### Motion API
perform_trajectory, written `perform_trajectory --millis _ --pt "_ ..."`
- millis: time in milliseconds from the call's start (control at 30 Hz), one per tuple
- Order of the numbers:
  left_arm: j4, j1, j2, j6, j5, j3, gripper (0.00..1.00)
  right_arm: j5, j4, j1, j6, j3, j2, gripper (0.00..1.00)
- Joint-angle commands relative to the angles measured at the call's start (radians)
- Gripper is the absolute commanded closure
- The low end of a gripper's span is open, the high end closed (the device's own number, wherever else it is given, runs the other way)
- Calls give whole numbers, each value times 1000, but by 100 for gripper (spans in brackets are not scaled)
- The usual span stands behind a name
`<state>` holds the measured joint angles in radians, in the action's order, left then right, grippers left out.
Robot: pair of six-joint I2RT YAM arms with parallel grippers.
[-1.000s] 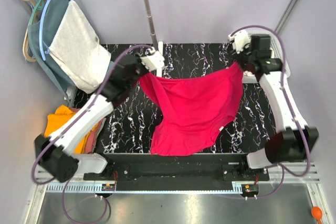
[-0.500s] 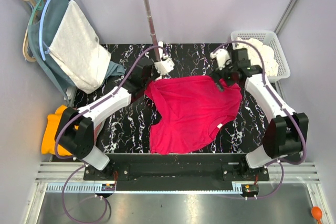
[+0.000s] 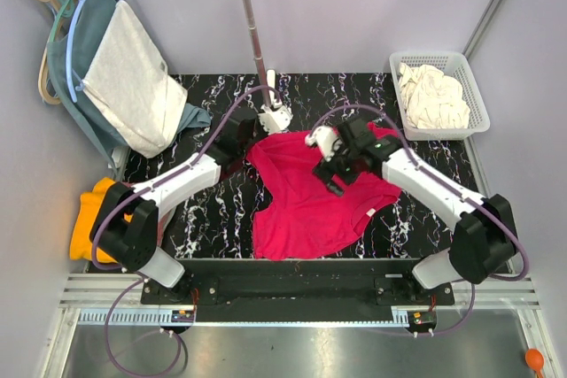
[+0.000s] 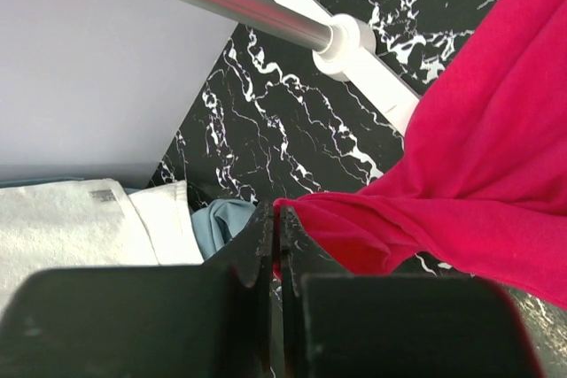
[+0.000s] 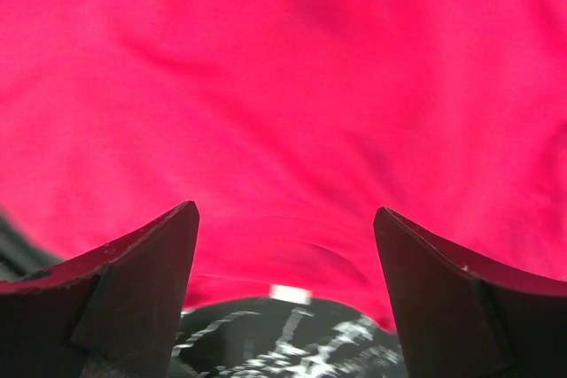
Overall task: Fold and stack the t-shirts
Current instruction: Flatten the tshirt out
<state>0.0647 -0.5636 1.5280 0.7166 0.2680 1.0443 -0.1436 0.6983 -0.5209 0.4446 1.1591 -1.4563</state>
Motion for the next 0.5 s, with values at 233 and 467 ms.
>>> perform_trajectory --millis 233,467 --pt "98 -1 9 20 2 -4 100 35 -6 -425 -95 22 -144 21" --pt "98 1 27 29 -13 -10 100 27 -45 -585 -80 109 -236 23"
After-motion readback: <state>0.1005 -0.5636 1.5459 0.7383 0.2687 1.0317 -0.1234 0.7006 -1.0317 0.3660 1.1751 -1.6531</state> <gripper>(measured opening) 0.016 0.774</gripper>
